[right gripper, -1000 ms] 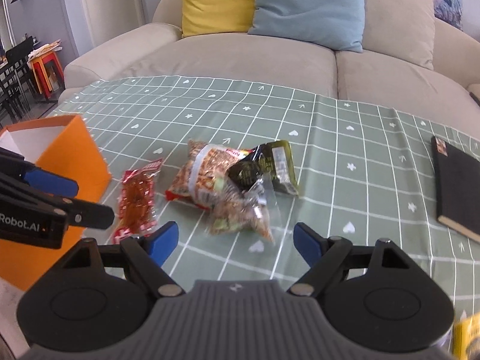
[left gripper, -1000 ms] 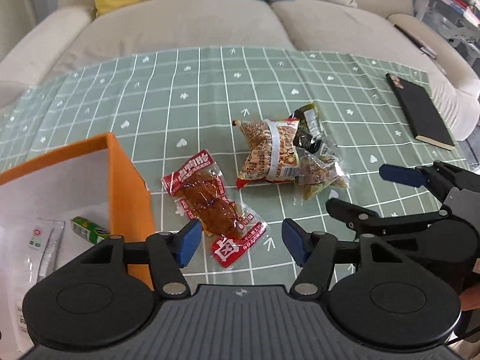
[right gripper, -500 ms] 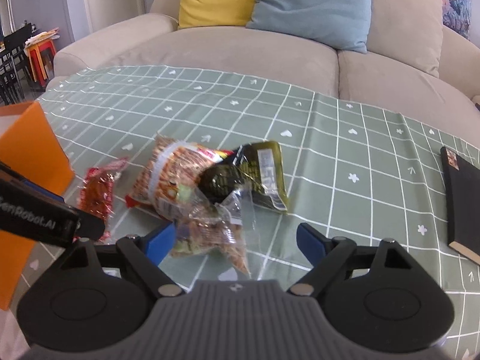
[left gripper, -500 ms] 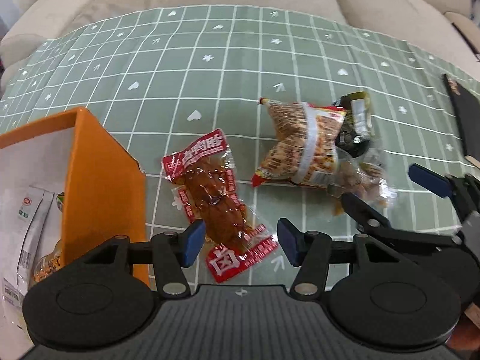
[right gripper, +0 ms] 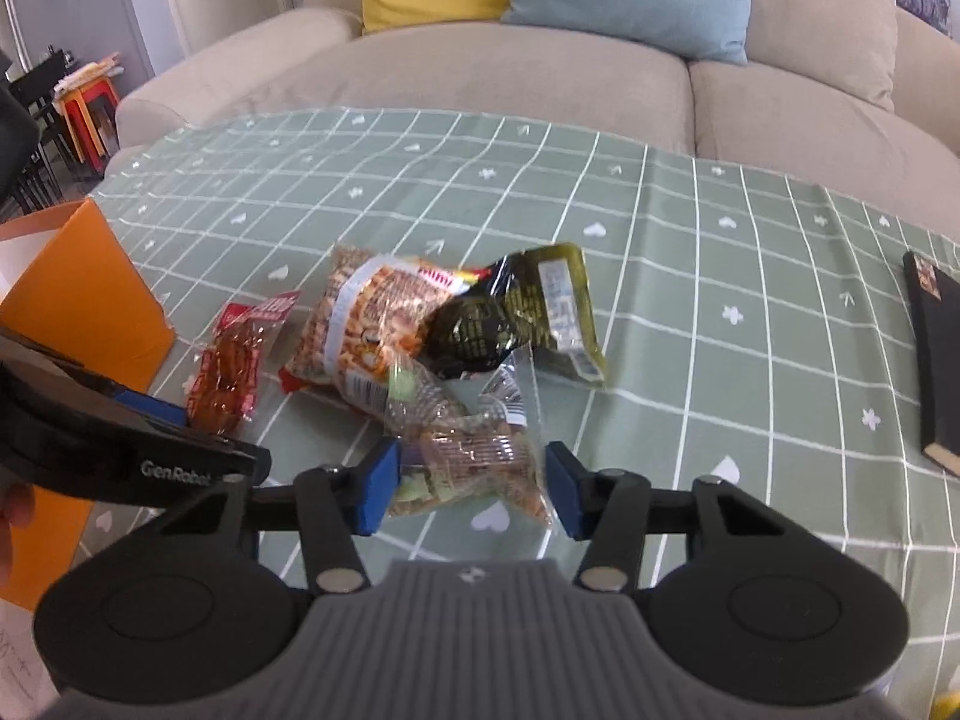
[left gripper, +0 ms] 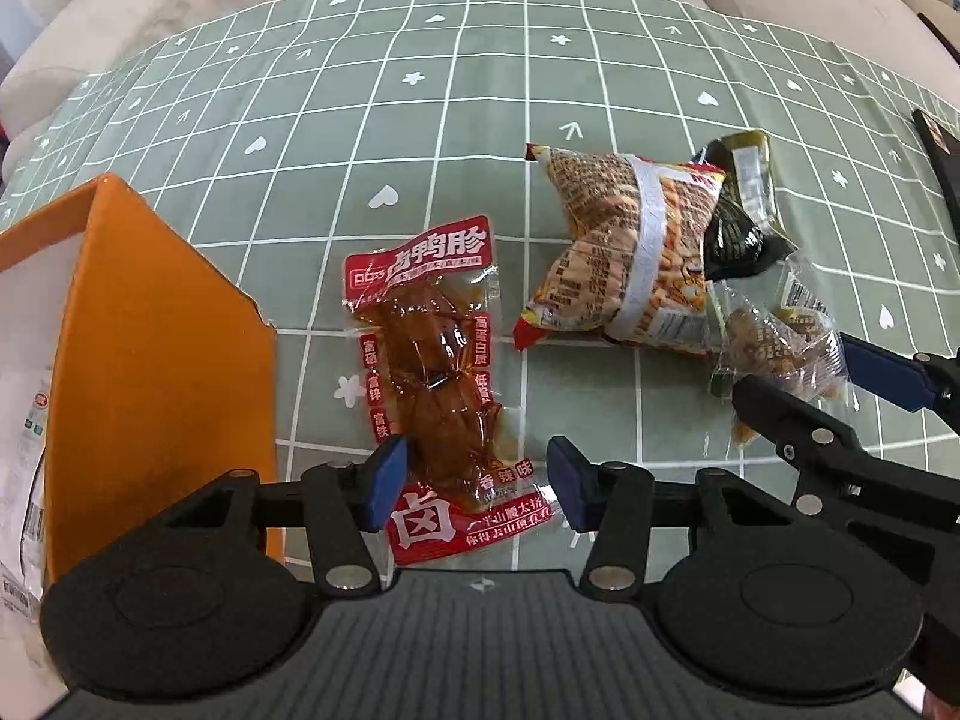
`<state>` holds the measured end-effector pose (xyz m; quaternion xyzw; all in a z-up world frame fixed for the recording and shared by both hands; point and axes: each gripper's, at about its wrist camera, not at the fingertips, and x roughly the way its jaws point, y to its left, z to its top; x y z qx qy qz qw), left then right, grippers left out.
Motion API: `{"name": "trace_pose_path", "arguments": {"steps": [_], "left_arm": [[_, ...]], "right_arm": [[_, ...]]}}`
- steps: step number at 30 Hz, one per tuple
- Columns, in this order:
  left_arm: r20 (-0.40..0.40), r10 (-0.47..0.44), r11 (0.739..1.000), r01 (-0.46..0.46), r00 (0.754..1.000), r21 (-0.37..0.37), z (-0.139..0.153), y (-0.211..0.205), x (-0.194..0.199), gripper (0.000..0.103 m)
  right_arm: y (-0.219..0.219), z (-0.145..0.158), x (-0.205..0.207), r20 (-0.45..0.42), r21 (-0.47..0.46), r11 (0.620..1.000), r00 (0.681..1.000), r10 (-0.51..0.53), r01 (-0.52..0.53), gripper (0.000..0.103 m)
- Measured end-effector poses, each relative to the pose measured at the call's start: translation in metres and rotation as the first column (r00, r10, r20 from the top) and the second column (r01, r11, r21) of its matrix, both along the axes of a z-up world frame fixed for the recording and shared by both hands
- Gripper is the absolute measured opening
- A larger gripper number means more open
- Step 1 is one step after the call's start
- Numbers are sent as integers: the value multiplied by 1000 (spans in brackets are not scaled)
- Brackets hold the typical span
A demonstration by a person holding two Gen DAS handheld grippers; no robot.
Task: Organize snacks
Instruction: 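Grasp the red duck-neck pack with the left tool while the right tool grasps the clear snack bag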
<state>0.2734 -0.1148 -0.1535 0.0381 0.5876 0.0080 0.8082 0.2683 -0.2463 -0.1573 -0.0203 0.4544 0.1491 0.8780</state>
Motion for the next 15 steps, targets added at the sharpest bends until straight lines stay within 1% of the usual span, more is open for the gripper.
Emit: {"name": "trace_pose_path", "arguments": {"steps": [3,6,10,11,12,13,14,15], "left_arm": [[7,-40,999,40,999,1,3,-2,-7,53],[18,-102,995,101,995,10,6,-6,-19,50],[18,-208,978,207,978,37,7,-17,-45,49],[19,-234,972,233,972,37,8,-19,-52,36],[21,-261,965,261,965,32,8,-21,-58,32],[26,-290,957,289,957,34,11,-23,-66,16],[13,-320,948,319,947,11,12,-24,-72,4],[-7,-338,941,338,941,-33,12,-23,-77,4]], "right_arm": [[2,2,-6,-21,-15,1000,1000,14,-14,49],[1,6,-12,-74,-39,999,997,-2,-1,49],[-12,13,-24,-154,-17,999,988,-32,30,49],[-14,14,-27,-170,-10,999,985,-38,37,49],[-17,16,-31,-184,-5,999,982,-44,43,49],[-19,17,-34,-188,-4,999,981,-45,45,49],[-20,17,-37,-193,-6,999,980,-45,45,49],[-21,17,-41,-199,-8,999,979,-48,48,49]]}}
